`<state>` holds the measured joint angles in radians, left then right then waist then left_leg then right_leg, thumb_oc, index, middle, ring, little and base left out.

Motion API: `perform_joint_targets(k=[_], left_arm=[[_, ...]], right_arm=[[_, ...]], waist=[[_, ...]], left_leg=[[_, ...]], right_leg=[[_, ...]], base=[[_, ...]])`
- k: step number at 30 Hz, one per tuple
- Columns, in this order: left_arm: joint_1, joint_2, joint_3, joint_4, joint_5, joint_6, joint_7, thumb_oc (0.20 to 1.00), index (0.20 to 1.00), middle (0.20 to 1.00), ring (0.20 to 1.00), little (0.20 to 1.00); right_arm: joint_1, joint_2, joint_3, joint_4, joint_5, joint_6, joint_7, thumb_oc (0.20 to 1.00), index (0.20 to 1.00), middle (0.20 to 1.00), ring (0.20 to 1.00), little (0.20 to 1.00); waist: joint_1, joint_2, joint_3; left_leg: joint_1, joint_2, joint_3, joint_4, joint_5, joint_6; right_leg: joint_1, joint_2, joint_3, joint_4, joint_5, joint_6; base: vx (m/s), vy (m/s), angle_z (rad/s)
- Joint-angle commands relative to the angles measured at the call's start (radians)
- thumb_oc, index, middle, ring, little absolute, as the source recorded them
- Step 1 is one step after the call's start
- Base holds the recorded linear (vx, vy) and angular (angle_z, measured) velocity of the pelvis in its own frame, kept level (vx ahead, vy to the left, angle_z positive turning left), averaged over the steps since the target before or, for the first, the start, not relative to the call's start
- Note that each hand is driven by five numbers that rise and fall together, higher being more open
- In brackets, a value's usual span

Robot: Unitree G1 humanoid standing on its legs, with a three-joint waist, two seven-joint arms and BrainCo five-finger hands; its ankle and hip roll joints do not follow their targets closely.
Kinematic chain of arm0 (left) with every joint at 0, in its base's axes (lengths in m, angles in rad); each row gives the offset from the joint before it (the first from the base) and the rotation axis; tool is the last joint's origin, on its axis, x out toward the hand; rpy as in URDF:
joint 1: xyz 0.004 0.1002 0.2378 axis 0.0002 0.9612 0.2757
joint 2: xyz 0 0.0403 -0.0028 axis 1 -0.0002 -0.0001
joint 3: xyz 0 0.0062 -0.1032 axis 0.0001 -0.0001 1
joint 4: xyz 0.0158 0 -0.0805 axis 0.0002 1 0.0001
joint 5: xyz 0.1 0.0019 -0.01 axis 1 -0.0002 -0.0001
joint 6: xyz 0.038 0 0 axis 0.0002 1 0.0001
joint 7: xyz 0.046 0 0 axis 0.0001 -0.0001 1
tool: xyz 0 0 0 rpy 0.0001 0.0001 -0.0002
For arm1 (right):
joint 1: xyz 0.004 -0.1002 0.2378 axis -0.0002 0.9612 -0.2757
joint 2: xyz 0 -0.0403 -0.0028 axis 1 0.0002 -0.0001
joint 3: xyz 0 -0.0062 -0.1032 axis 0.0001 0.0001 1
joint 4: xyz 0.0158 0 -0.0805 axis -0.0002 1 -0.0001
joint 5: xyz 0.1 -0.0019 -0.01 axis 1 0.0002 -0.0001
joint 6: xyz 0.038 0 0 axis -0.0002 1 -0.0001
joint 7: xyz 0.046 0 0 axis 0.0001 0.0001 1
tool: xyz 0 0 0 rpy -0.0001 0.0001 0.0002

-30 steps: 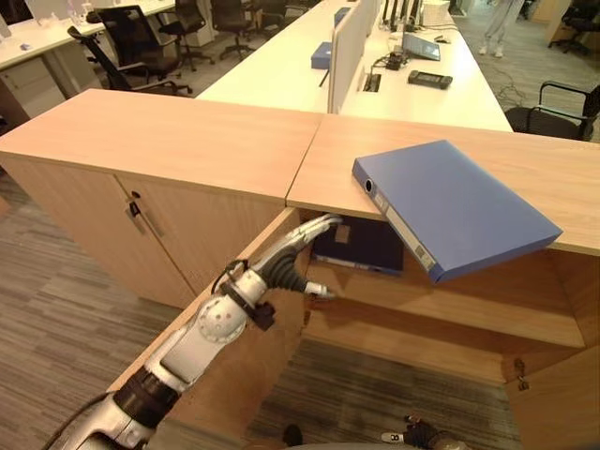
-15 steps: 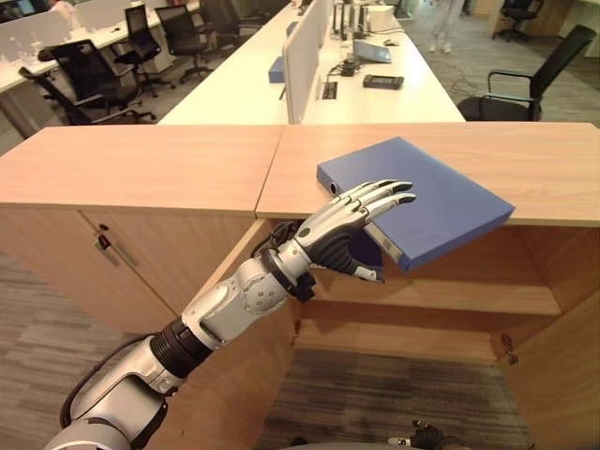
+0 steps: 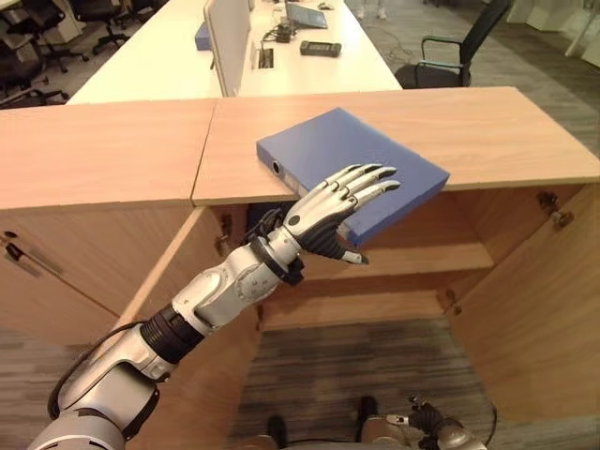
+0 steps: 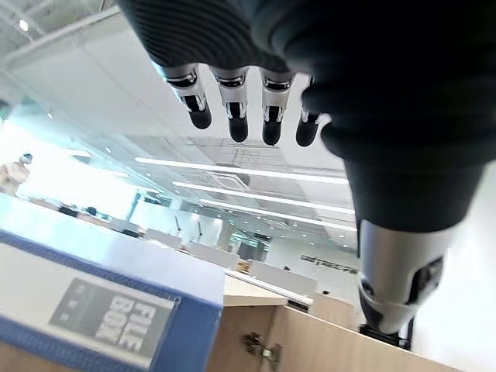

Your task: Put the empty folder in the office cabinet

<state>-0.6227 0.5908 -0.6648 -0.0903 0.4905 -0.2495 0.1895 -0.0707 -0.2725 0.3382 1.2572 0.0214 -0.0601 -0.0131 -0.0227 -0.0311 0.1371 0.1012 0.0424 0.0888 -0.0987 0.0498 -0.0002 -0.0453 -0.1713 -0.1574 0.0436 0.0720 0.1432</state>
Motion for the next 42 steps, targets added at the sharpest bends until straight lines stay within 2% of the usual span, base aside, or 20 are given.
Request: perform_joint_targets(k=[1,4,6,7,8,11,13,17,23,25,27,32,42], left_arm=[[-0.068,-0.004,0.067,-0.032,0.009,-0.025,0.047,1.0,1.0,1.0,1.0,1.0],[-0.105,-0.012,0.059,-0.052,0.006,-0.026,0.046,1.0,1.0,1.0,1.0,1.0],[-0.168,-0.049,0.028,-0.047,0.003,-0.025,0.053,1.0,1.0,1.0,1.0,1.0],[-0.174,-0.053,0.024,-0.043,0.003,-0.024,0.054,1.0,1.0,1.0,1.0,1.0],[-0.206,-0.074,0.009,-0.017,0.013,-0.016,0.065,1.0,1.0,1.0,1.0,1.0],[-0.228,-0.084,0.01,0.014,0.031,-0.009,0.085,1.0,1.0,1.0,1.0,1.0],[-0.222,-0.076,0.021,0.008,0.046,-0.007,0.08,1.0,1.0,1.0,1.0,1.0],[-0.206,-0.051,0.016,0.016,0.046,-0.006,0.06,1.0,1.0,1.0,1.0,1.0],[-0.108,-0.038,0.054,0.003,-0.007,-0.005,0.024,1.0,1.0,1.0,1.0,1.0],[-0.037,-0.062,0.038,0.001,-0.057,-0.011,-0.01,1.0,1.0,1.0,1.0,1.0],[-0.019,-0.051,0.046,-0.01,-0.067,-0.012,-0.021,1.0,1.0,1.0,1.0,1.0],[0.151,0.01,0.127,-0.034,-0.131,-0.009,-0.059,1.0,1.0,1.0,1.0,1.0],[0.281,0.068,0.183,-0.012,-0.107,-0.005,-0.076,1.0,1.0,1.0,1.0,1.0]], right_arm=[[0.028,0.006,0.02,0.013,0.048,-0.015,0.016,1.0,1.0,1.0,1.0,1.0],[0.032,-0.005,0.031,0.017,0.051,-0.025,0.011,1.0,1.0,1.0,1.0,1.0],[0.042,-0.031,0.029,0.013,0.06,-0.028,-0.003,1.0,1.0,1.0,1.0,1.0],[0.041,-0.031,0.026,0.012,0.06,-0.028,-0.003,1.0,1.0,1.0,1.0,1.0],[0.046,-0.044,0.024,-0.003,0.077,-0.03,-0.005,1.0,1.0,1.0,1.0,1.0],[0.038,-0.056,0.022,-0.023,0.084,-0.035,-0.005,1.0,1.0,1.0,1.0,1.0],[0.04,-0.054,0.021,-0.016,0.076,-0.037,-0.006,1.0,1.0,1.0,1.0,1.0],[0.045,-0.042,0.021,-0.013,0.081,-0.034,-0.003,1.0,1.0,1.0,1.0,1.0],[0.054,-0.017,0.027,-0.006,0.075,-0.029,0.0,1.0,1.0,1.0,1.0,1.0],[-0.028,0.034,0.009,0.101,0.092,0.006,-0.041,1.0,1.0,1.0,1.0,1.0],[-0.033,0.04,0.002,0.11,0.093,0.011,-0.041,1.0,1.0,1.0,1.0,1.0],[-0.003,0.03,-0.03,0.1,0.091,0.019,-0.044,1.0,1.0,1.0,1.0,1.0],[0.028,0.017,-0.046,0.09,0.075,0.019,-0.046,1.0,1.0,1.0,1.0,1.0]], waist=[[0.009,-0.039,-0.058],[0.003,-0.052,-0.066],[0.002,-0.068,-0.05],[-0.003,-0.069,-0.047],[-0.005,-0.077,-0.036],[-0.004,-0.08,-0.028],[-0.003,-0.071,-0.04],[-0.004,-0.062,-0.061],[0.004,-0.052,-0.076],[0.035,-0.037,-0.086],[0.04,-0.035,-0.086],[0.053,-0.029,-0.087],[0.051,-0.032,-0.091]], left_leg=[[0.079,-0.016,-0.014,0.015,-0.137,-0.003],[0.059,0.031,-0.034,0.044,-0.135,-0.028],[0.017,0.046,-0.029,0.109,-0.127,-0.038],[0.008,0.044,-0.038,0.121,-0.13,-0.038],[-0.03,0.036,-0.022,0.127,-0.103,-0.039],[-0.075,0.012,-0.053,0.116,-0.082,-0.044],[-0.067,-0.005,-0.067,0.079,-0.084,-0.037],[-0.029,-0.013,-0.042,0.017,-0.068,-0.03],[0.01,-0.018,-0.023,0.011,-0.097,-0.023],[0.027,-0.023,-0.036,0.011,-0.11,-0.019],[0.032,-0.023,-0.039,0.011,-0.113,-0.019],[0.052,-0.018,-0.041,0.011,-0.12,-0.022],[0.066,-0.01,-0.04,0.011,-0.122,-0.025]], right_leg=[[-0.009,0.037,-0.02,-0.059,0.048,0.026],[0.012,0.063,-0.059,-0.057,0.021,0.01],[0.033,0.06,-0.102,-0.041,-0.006,-0.008],[0.034,0.057,-0.111,-0.04,-0.008,-0.008],[0.048,0.05,-0.139,-0.042,-0.021,-0.01],[0.046,0.049,-0.139,-0.038,-0.029,-0.01],[0.049,0.058,-0.136,-0.038,-0.03,-0.011],[0.062,0.066,-0.125,-0.058,-0.025,-0.011],[0.09,0.074,-0.105,-0.092,-0.018,-0.011],[0.116,0.072,-0.118,-0.107,-0.02,-0.011],[0.124,0.072,-0.122,-0.113,-0.021,-0.012],[0.143,0.08,-0.12,-0.127,-0.024,-0.015],[0.152,0.092,-0.11,-0.131,-0.033,-0.019]], base=[[0.16,-0.267,0.16],[0.09,-0.243,0.21],[0.04,-0.193,0.4],[-0.02,-0.112,0.61],[-0.03,-0.051,0.74],[0.0,-0.022,0.55],[0.07,0.024,0.04],[0.07,0.035,0.0],[0.06,0.03,-0.18],[0.11,0.044,-0.17],[0.06,0.027,0.1],[0.04,0.018,0.11],[0.01,-0.01,-0.04]])
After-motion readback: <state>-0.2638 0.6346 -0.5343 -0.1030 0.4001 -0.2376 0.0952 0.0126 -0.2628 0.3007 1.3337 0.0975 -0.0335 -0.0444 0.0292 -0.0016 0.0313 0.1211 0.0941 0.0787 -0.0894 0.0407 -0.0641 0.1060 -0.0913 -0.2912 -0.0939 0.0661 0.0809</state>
